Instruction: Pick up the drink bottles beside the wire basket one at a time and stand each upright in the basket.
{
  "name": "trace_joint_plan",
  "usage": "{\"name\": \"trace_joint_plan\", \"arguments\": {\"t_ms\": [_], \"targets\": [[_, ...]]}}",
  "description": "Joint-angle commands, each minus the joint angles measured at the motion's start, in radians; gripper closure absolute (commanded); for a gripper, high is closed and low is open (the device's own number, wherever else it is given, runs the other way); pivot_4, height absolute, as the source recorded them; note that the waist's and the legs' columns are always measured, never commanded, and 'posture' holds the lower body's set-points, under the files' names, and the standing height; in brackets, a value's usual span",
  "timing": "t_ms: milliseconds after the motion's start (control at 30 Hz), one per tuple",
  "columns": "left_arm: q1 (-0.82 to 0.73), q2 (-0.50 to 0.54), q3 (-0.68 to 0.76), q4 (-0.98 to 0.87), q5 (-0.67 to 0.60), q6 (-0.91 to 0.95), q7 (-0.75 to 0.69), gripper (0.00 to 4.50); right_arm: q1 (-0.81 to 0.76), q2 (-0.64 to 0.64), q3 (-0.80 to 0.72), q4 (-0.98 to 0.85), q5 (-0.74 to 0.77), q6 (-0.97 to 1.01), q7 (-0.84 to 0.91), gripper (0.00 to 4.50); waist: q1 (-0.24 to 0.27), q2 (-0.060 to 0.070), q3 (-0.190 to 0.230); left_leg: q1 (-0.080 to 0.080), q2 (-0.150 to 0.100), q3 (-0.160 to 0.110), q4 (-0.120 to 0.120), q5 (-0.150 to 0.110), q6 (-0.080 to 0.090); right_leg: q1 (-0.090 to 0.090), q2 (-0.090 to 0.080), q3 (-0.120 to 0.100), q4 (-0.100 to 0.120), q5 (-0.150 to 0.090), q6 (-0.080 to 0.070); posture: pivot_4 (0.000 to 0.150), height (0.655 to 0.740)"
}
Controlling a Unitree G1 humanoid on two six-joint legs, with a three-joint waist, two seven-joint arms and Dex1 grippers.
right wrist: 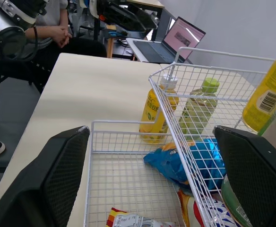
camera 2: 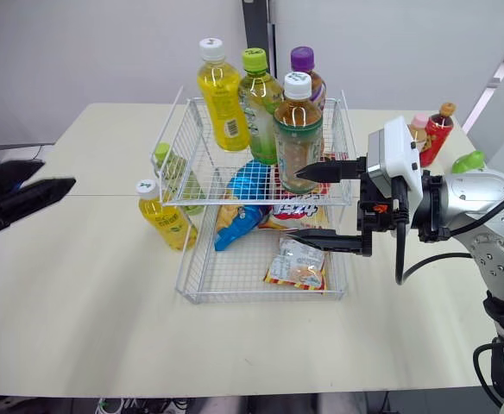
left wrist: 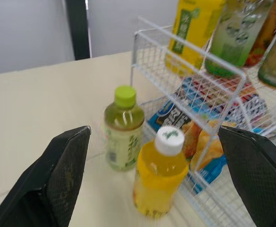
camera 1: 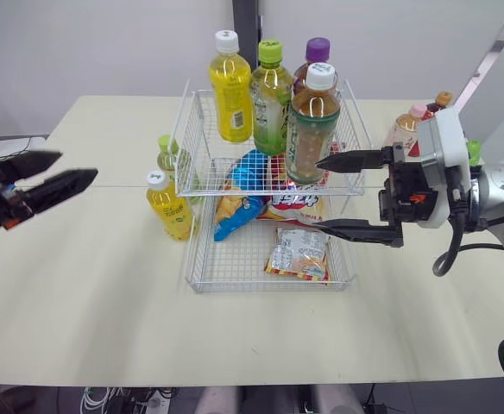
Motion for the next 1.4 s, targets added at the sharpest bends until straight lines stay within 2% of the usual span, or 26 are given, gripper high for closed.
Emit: {"name": "trace_joint_plan", "arguments": {"t_ms": [33, 300, 467, 700, 1000, 1400], "targets": [[0.064, -0.045, 0.035, -0.082, 0.001, -0.082, 0.043, 0.03, -0.006, 0.023, 0.001, 0.0, -0.017, -0.032, 0.008, 0.0, 0.001, 0.0, 0.0, 0.0, 0.0, 0.0, 0.0, 0.0, 0.0, 0.0, -0.001, 0.0, 0.0, 0.0, 0.0, 0.15, 0.74], [0.099, -0.247, -0.036, -0.225, -0.025, -0.14, 0.275, 0.03, 0.019, 0.06, 0.01, -0.002, -0.058, -0.054, 0.002, 0.0, 0.0, 0.0, -0.001, 0.001, 0.0, 0.001, 0.0, 0.0, 0.0, 0.0, -0.001, 0.0, 0.0, 0.001, -0.001, 0.15, 0.74], [0.087, -0.32, -0.148, -0.262, 0.002, -0.177, 0.403, 0.03, -0.004, 0.079, 0.02, -0.003, -0.048, -0.03, -0.012, 0.0, 0.0, 0.0, -0.001, 0.001, 0.0, 0.001, 0.0, 0.0, 0.0, 0.0, 0.0, 0.0, 0.001, 0.001, -0.001, 0.15, 0.74], [-0.02, -0.344, -0.3, -0.241, 0.085, -0.224, 0.565, 0.03, -0.021, 0.09, 0.025, 0.004, -0.052, -0.022, -0.015, 0.0, -0.001, 0.0, -0.001, 0.001, 0.0, 0.001, 0.0, 0.0, 0.0, 0.001, 0.003, 0.0, 0.001, 0.002, 0.0, 0.15, 0.74], [-0.117, -0.387, -0.433, -0.201, 0.127, -0.222, 0.674, 0.03, -0.023, 0.098, 0.024, -0.004, -0.049, -0.014, -0.022, 0.0, -0.002, 0.0, -0.001, 0.001, 0.0, 0.001, 0.0, 0.0, 0.0, 0.001, 0.004, 0.0, 0.001, 0.002, 0.0, 0.15, 0.74], [-0.149, -0.378, -0.505, -0.154, 0.148, -0.216, 0.684, 0.03, -0.022, 0.105, 0.02, -0.019, -0.045, 0.001, -0.034, 0.0, -0.003, 0.0, -0.001, 0.001, -0.001, 0.001, 0.0, 0.0, 0.0, 0.001, 0.004, 0.0, 0.001, 0.002, 0.0, 0.15, 0.74]]}}
